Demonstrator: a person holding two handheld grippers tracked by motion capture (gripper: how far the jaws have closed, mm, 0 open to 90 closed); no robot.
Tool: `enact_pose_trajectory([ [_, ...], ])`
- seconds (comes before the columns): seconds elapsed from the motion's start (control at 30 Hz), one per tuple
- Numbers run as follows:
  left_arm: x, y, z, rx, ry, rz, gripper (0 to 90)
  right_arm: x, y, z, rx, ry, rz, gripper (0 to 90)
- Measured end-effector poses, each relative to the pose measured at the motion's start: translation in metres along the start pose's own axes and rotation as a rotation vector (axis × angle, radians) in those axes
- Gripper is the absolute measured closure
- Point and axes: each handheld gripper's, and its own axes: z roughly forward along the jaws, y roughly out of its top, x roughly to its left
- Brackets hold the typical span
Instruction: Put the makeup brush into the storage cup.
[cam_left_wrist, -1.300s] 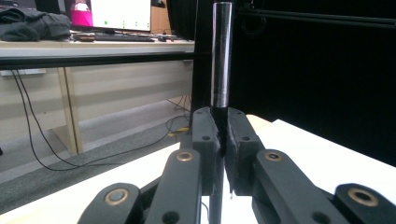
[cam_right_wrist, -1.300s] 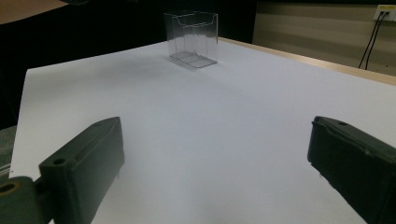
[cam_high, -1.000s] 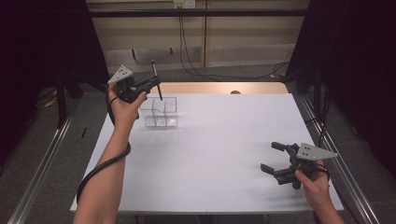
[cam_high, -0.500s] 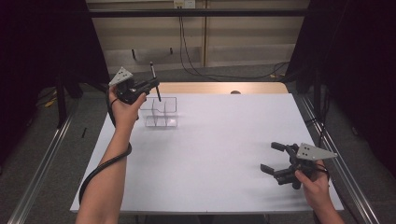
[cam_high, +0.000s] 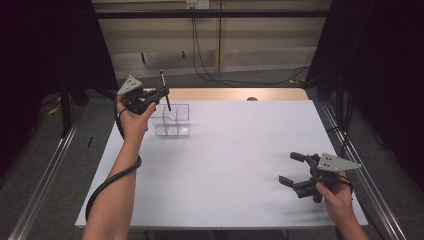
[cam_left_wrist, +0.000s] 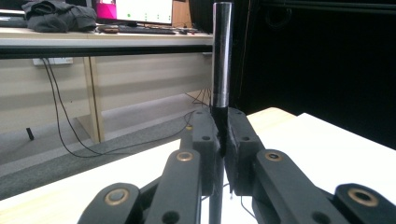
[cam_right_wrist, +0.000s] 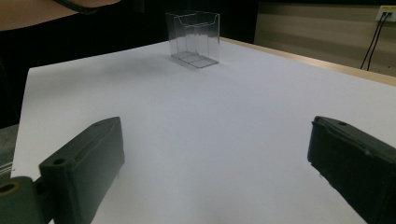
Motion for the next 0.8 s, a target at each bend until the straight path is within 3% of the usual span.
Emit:
enact_pose_trajectory([
  [0.8, -0.004, -0.013, 0.003, 0.016, 0.002, -0.003, 83.9, 0.0, 0.0, -0.001, -0.001, -0.002, -0.002, 3.4],
])
